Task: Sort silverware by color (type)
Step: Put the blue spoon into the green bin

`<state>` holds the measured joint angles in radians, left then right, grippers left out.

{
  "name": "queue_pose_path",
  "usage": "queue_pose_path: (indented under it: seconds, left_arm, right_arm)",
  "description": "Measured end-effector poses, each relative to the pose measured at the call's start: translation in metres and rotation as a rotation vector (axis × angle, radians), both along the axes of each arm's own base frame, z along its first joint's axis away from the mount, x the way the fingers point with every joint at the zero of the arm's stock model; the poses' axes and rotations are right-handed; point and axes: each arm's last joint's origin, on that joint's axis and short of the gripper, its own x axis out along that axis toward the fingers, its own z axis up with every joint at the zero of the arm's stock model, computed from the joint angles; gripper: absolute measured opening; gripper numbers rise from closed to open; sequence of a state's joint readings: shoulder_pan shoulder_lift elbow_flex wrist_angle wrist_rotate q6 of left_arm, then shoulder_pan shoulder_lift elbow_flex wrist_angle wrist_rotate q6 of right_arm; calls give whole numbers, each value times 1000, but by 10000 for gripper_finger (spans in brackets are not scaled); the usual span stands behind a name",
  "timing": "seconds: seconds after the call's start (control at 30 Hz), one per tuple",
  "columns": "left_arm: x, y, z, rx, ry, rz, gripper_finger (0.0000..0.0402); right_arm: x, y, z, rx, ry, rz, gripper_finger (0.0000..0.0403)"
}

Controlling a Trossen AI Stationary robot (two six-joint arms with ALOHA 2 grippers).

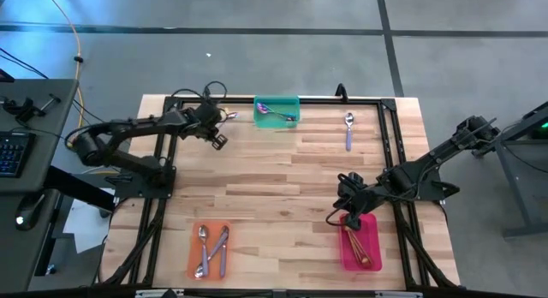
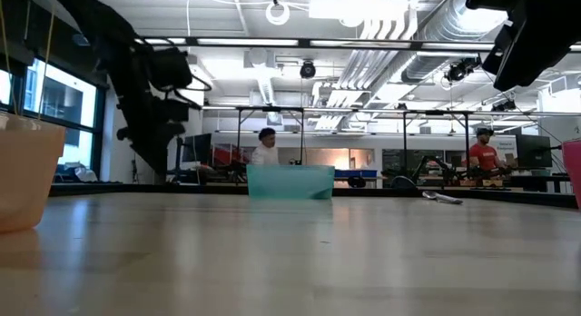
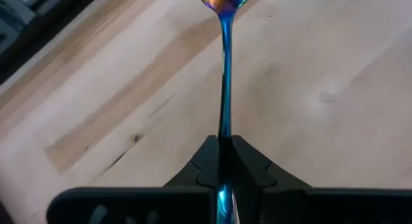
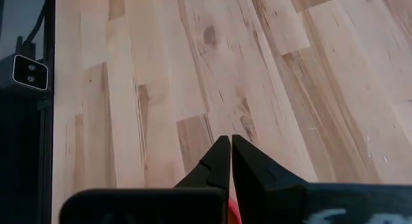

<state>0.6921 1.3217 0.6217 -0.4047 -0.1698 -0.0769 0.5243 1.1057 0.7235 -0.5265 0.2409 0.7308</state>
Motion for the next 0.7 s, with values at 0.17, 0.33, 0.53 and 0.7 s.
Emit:
queue_pose_path:
  seconds: [0.17,0.33,0.53,0.7]
  left_arm:
    - [10,0,35,64,-108,-24,1]
    - [40,10,75,154,-194,-129,3]
    - [84,33,105,232,-193,-270,3]
    - [127,57,100,241,-155,-380,2]
  right_arm:
    - [0,0,0,-16,-3,20,0]
    - [0,-1,0,-42,-14,10,0]
    - [0,-1,0,-49,-19,1,0]
    - [0,-1,0,-50,-19,2,0]
